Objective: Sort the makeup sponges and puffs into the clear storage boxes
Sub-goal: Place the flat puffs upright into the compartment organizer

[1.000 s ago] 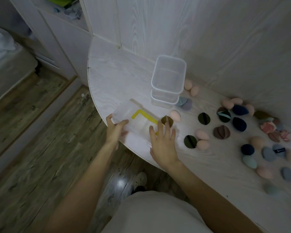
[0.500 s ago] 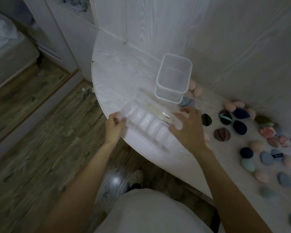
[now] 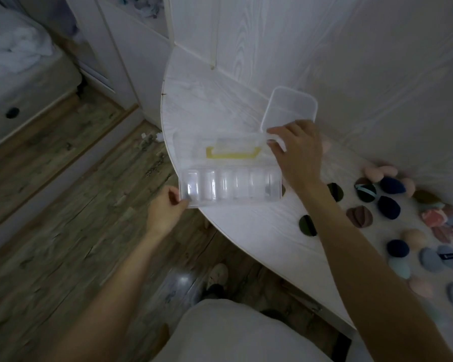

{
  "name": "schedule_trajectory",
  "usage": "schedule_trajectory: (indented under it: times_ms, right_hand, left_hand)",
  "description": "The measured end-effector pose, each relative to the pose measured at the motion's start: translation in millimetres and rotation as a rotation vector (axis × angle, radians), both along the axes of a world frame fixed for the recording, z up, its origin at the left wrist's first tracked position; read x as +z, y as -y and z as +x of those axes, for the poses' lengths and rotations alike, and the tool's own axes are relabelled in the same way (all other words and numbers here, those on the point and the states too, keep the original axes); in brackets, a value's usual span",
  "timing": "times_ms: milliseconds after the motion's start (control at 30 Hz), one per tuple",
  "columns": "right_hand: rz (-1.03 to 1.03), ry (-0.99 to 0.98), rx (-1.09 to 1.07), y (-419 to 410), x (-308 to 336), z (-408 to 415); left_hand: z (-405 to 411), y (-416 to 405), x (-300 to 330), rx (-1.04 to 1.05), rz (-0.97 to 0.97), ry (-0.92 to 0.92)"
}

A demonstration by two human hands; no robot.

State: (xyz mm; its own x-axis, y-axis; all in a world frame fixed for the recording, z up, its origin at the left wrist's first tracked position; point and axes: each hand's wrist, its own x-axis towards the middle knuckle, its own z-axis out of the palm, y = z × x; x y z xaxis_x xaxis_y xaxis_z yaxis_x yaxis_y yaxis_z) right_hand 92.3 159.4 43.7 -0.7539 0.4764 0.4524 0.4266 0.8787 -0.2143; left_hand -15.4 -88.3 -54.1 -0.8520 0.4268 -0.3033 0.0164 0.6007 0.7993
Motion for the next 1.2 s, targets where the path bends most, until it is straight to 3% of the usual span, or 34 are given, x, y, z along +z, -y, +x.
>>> schedule_trajectory:
  times_ms: [367,533,700,833,933,1067,1200]
  right_hand:
    - [-0.077,0.136,0.099,4.7,-9.0,-40.1]
    - [-0.145,0.203,0.094,-5.3,-14.2,-3.0]
    - [-0.267,0.129,0.143,-15.6,-22.9,45.5]
    - [-0.416,0.071,0.014,-23.6,-36.5,91.2]
    - [-0.454,0.099,-0.065,-36.3,-59.8,119.7]
    - [-0.518,0.222,-0.055,-45.0,-93.1,132.7]
    - [-0.451,0.479,0.097,-43.5,-122.5,124.4]
  left_hand:
    - [10.1,25.7,-8.5,0.097,-0.012,0.041]
    - [32.5,1.6,-1.3,0.013,-0.043,0.088]
    - [47.8,-8.5,0.2,0.018,0.010,0.100]
    - [62.1,-16.5,3.7,-0.003,-0.085,-0.256]
    - [77.1,-35.3,13.1,-0.241,-0.044,-0.538]
    - [89.2,-62.1,7.4,-0.511,-0.148,-0.656]
    - [98.1,-75.1,0.6,-0.524,-0.278,-0.674]
